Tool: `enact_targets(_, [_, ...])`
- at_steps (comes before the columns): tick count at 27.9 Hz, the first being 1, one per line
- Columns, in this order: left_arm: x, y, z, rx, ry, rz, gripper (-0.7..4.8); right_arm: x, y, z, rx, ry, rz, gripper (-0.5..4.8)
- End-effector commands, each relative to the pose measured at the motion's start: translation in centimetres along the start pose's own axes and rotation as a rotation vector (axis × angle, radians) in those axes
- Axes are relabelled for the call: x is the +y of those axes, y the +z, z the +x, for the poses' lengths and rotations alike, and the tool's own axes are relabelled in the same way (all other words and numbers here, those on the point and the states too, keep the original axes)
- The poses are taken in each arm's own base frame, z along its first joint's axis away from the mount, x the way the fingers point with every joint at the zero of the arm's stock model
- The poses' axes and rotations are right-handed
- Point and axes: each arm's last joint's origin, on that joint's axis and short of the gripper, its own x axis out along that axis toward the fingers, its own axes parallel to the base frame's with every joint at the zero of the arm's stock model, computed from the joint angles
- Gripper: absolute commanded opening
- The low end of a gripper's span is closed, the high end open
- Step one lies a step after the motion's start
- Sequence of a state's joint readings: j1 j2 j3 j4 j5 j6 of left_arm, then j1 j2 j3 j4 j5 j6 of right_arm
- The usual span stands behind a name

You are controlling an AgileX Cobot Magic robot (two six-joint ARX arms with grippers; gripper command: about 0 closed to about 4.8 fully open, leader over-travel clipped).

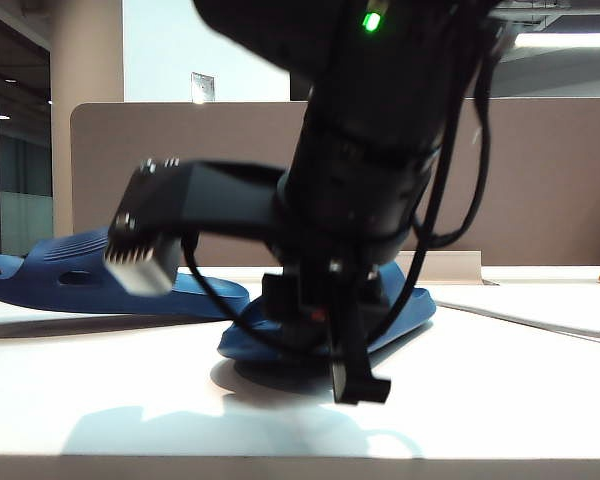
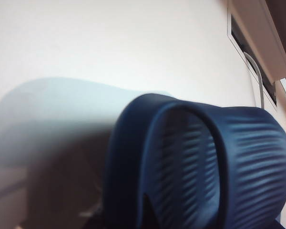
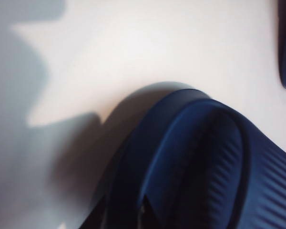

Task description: Interlock the pair of blue slippers on the table with their fronts facing up.

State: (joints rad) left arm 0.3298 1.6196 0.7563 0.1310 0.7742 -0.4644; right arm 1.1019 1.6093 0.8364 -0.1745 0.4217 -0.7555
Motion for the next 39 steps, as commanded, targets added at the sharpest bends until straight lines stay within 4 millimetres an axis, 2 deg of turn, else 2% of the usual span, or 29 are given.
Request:
enact_targets(1, [-0.2, 0.2, -0.1, -0.011, -0.010, 0.018, -0.06, -0.2, -0.2, -1.0, -0.020, 0.031, 0.073, 0.71])
enact_targets(7, [-0.2, 0.2, -0.1, -0.011, -0.010, 0.018, -0.06, -0.3, -0.6, -1.6, -0.005, 0.056, 0.168, 0.86])
enact_targets(18, [-0.2, 0.1, -0.1, 0.002, -0.012, 0.009, -0.06, -0.8, -2.2, -0.6, 0.046, 0.140, 0.273, 0.87])
enact_targets(21, [-0.2, 0.1, -0.1, 0.003, -0.012, 0.008, -0.06, -1.1, -2.8, -0.4, 0.054, 0.172, 0.290, 1.17])
enact_targets(26, [-0.2, 0.1, -0.1, 0.003, -0.012, 0.007, -0.06, -1.3, -3.7, -0.2, 0.075, 0.220, 0.309, 1.29])
enact_targets(28, [-0.2, 0.1, -0.1, 0.003, -0.012, 0.007, -0.06, -1.3, -4.0, -0.1, 0.090, 0.246, 0.313, 1.55])
enact_targets(39, [-0.2, 0.1, -0.1, 0.002, -0.011, 0.008, -0.06, -1.7, -4.6, -0.9, 0.129, 0.233, 0.428, 1.71])
